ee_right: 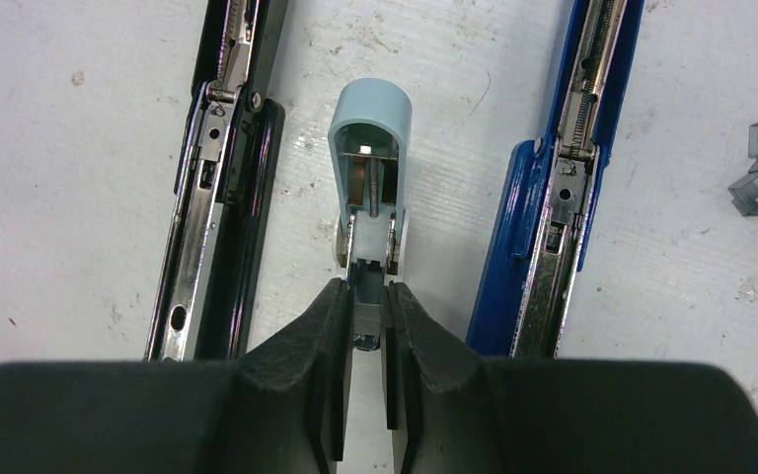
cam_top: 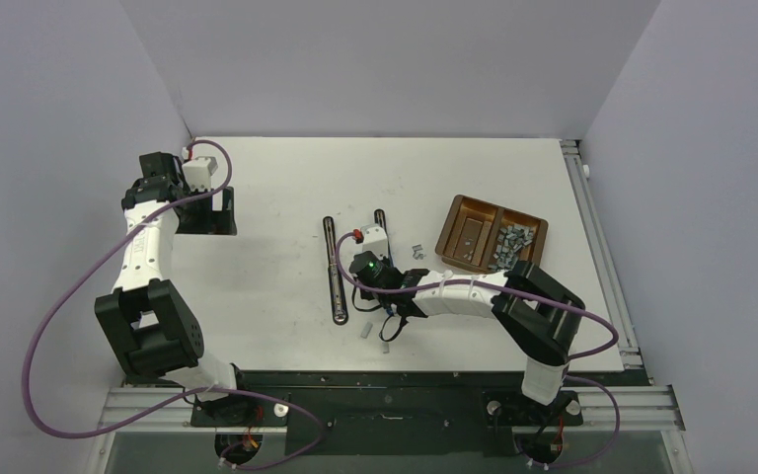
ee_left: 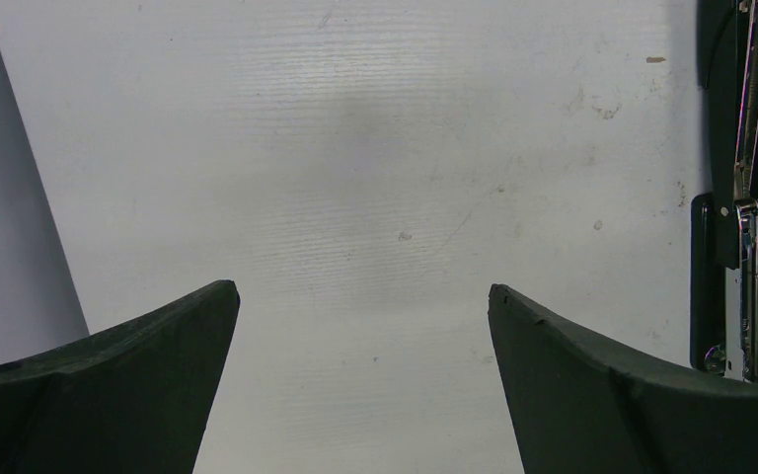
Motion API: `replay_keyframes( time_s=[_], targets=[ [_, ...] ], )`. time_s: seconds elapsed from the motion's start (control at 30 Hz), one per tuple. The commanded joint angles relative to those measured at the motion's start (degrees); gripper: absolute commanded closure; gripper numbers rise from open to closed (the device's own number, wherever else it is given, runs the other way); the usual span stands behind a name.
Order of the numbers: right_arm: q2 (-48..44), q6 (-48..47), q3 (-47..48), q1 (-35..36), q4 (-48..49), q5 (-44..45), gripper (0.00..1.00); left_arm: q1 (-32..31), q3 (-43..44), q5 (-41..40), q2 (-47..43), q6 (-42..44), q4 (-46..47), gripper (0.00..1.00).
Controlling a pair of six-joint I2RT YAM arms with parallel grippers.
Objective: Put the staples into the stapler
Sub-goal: Install the staple into the stapler.
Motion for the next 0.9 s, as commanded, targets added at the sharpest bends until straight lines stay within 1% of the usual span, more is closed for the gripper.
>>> replay_keyframes(
  time_s=[0.0, 0.57, 0.87],
  targets=[
    [0.37, -0.14, 0.45, -0.26, 1.79, 0.32, 0.91, 0.5, 0.55, -0.03, -2.04, 0.72, 1.35, 0.04],
    [1.39, -0.13, 1.38, 0.06, 1.54, 0.47, 0.92, 0.55, -0.01, -0.31, -2.4, 1.1, 1.52, 0.04],
    [-0.14, -0.31, 1.99, 0.32, 1.15, 0.86, 0.92, 0.49, 0.07, -0.29, -2.46, 1.16, 1.52, 0.04]
  ],
)
